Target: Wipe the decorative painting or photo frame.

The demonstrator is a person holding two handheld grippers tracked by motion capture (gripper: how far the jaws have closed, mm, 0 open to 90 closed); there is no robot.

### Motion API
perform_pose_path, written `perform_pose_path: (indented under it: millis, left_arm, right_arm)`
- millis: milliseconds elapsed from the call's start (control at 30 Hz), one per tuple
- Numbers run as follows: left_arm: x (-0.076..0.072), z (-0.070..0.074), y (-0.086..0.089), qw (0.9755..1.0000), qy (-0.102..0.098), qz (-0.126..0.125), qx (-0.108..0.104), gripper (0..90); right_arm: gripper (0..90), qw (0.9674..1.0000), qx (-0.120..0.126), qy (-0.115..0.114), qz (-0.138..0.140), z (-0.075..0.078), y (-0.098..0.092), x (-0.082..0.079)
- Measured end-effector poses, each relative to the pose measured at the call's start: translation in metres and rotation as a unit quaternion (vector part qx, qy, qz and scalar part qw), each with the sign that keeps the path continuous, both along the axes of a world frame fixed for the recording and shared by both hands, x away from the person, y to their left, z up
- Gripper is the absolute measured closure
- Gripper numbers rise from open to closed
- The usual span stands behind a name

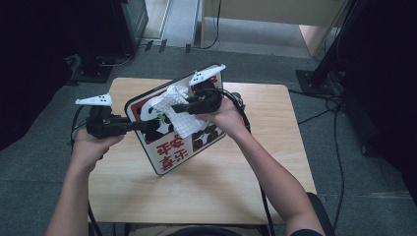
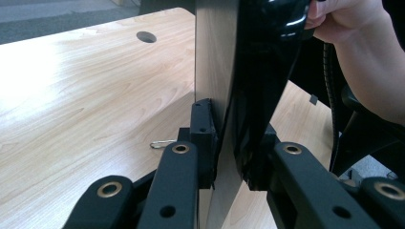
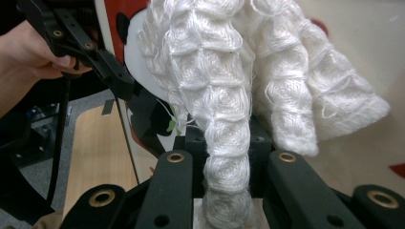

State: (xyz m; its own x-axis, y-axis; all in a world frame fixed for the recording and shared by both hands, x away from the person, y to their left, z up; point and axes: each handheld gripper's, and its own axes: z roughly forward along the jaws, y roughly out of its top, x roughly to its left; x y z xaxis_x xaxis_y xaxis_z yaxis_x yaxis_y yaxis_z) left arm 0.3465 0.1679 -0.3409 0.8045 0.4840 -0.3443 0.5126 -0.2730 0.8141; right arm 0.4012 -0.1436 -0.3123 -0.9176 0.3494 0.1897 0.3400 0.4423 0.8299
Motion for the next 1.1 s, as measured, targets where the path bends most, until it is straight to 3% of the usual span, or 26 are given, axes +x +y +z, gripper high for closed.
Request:
perform_pose_path:
  millis: [1100]
  left_arm:
    - [0.002, 0.0, 0.001, 1.0, 0.003, -0.003, 0.0, 78.2]
  right_arm:
    - [78.0, 0.9994, -0.032, 0.013, 0.002, -0.037, -0.001, -0.008]
